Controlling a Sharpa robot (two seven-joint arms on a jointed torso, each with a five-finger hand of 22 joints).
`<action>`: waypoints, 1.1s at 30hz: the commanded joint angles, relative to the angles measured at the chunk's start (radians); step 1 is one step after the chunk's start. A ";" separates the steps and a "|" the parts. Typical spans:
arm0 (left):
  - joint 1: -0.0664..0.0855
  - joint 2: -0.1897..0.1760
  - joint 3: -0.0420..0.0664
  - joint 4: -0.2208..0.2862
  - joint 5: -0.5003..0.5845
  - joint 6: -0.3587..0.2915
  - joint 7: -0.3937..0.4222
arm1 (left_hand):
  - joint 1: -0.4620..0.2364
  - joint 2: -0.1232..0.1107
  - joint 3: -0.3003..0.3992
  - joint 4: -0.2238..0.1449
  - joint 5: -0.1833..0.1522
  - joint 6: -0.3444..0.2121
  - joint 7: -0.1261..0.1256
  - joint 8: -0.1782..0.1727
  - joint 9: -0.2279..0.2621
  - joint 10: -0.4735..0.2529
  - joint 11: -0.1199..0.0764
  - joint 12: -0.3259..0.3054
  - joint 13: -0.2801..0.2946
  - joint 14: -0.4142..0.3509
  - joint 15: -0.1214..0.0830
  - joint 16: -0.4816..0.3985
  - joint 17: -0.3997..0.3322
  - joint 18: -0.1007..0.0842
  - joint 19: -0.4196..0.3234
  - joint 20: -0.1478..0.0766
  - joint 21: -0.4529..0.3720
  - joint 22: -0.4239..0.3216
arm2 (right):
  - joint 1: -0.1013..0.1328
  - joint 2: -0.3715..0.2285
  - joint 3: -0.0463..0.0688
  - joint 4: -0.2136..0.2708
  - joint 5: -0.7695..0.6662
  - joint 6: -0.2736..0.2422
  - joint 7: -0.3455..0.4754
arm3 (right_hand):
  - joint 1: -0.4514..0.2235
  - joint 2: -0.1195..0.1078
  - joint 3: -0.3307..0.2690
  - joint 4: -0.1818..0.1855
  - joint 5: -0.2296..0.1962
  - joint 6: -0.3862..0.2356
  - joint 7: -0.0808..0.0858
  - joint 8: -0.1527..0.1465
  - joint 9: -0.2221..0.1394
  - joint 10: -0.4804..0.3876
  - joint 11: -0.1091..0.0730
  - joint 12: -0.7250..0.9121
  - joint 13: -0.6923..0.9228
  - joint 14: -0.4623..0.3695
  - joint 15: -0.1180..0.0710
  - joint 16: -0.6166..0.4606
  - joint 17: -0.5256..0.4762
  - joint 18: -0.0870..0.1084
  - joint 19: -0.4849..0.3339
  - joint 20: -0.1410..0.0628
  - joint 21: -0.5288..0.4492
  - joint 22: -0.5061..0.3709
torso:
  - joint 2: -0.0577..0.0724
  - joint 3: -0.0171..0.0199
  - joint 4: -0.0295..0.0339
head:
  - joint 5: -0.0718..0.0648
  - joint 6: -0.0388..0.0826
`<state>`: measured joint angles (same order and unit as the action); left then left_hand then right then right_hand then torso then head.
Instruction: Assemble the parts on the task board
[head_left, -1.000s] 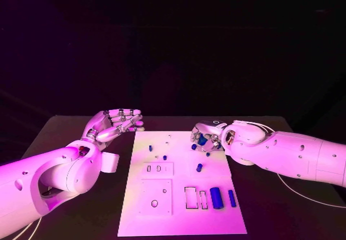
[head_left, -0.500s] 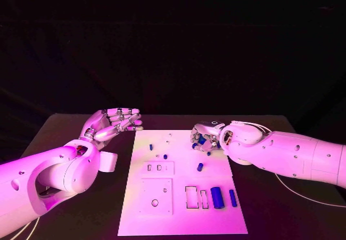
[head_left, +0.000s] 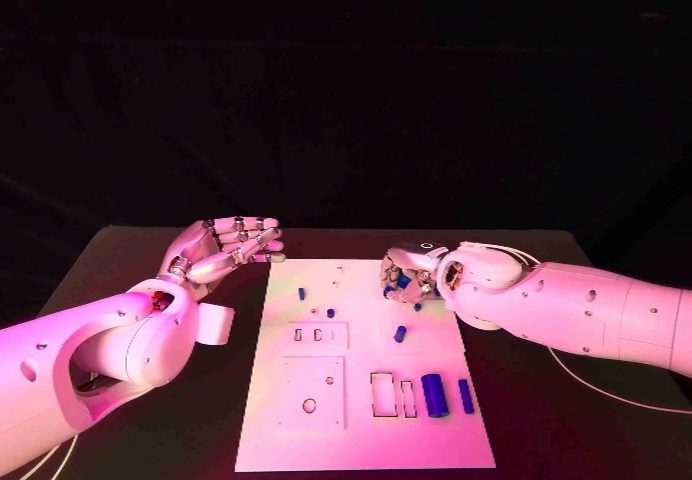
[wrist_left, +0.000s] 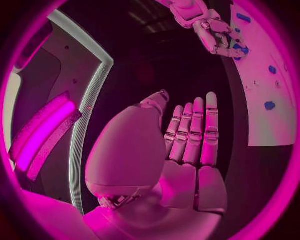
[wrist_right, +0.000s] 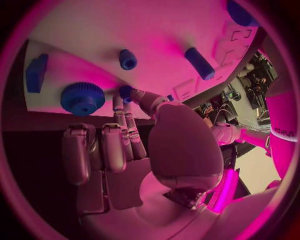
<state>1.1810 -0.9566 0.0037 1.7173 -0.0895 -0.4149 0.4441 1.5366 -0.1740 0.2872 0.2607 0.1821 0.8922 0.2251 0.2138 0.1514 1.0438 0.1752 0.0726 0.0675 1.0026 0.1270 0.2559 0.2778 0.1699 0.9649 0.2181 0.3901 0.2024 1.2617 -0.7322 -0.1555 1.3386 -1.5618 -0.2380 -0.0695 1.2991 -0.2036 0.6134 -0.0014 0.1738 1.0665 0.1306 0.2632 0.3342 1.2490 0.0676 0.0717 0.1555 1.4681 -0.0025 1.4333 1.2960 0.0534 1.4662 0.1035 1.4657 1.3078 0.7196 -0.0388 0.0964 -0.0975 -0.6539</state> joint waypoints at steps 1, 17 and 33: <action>0.002 0.001 0.001 0.001 0.001 0.024 -0.001 | -0.004 -0.002 0.002 -0.004 -0.007 -0.007 0.007 -0.002 0.001 0.000 0.002 -0.005 -0.001 0.003 0.000 0.001 0.001 0.009 0.003 -0.001 0.005 0.001 | -0.002 0.001 -0.001 -0.002 -0.025 0.006 -0.010 | 0.022 0.007 0.007 -0.007 -0.006 0.006 0.001 0.006 0.005 0.012 -0.003 0.002 0.007 0.053 -0.009 0.004 0.001 -0.015 0.016 -0.007 0.004 0.092 | 0.002 -0.0010 0.0010 | -0.001 0.002; 0.003 0.003 0.001 -0.006 0.001 0.030 -0.004 | -0.004 -0.001 0.003 -0.005 -0.008 -0.007 0.008 -0.003 0.002 -0.001 0.002 -0.006 -0.001 0.001 0.000 0.000 0.002 0.008 0.002 -0.001 0.008 0.003 | 0.007 0.056 0.002 -0.007 -0.045 -0.206 -0.029 | 0.038 0.012 0.024 -0.028 -0.003 0.009 0.001 0.016 0.023 0.025 -0.005 -0.002 0.012 0.053 -0.011 0.006 -0.001 -0.017 0.018 -0.011 0.009 0.101 | 0.003 -0.0027 0.0054 | -0.001 0.016; 0.004 0.010 0.001 -0.006 0.002 0.035 -0.005 | -0.002 -0.001 0.004 -0.007 -0.008 -0.008 0.008 -0.003 0.002 -0.002 0.002 -0.006 -0.001 0.000 0.000 -0.001 0.004 0.008 0.001 -0.002 0.010 0.004 | 0.006 0.167 0.005 -0.110 -0.047 -0.272 -0.024 | 0.036 0.009 0.025 -0.030 0.000 0.009 0.002 0.016 0.026 0.024 -0.004 -0.004 0.013 0.053 -0.011 0.007 0.000 -0.016 0.017 -0.011 0.008 0.100 | 0.007 -0.0032 0.0096 | -0.001 0.020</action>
<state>1.1826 -0.9489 0.0038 1.7097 -0.0891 -0.4001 0.4342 1.5366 -0.1740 0.2914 0.2565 0.1777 0.8922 0.2251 0.2138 0.1520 1.0437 0.1752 0.0726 0.0676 1.0025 0.1270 0.2559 0.2807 0.1697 0.9648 0.2181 0.3943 0.2057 1.2695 -0.5674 -0.1503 1.2336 -1.5940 -0.4819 -0.0978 1.3288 -0.1936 0.6377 -0.0263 0.1685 1.0699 0.1340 0.2745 0.3589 1.2565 0.0746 0.0661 0.1567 1.4647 -0.0057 1.4371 1.2957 0.0535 1.4663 0.0966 1.4695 1.3073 0.7258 -0.0422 0.1038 -0.1010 -0.6337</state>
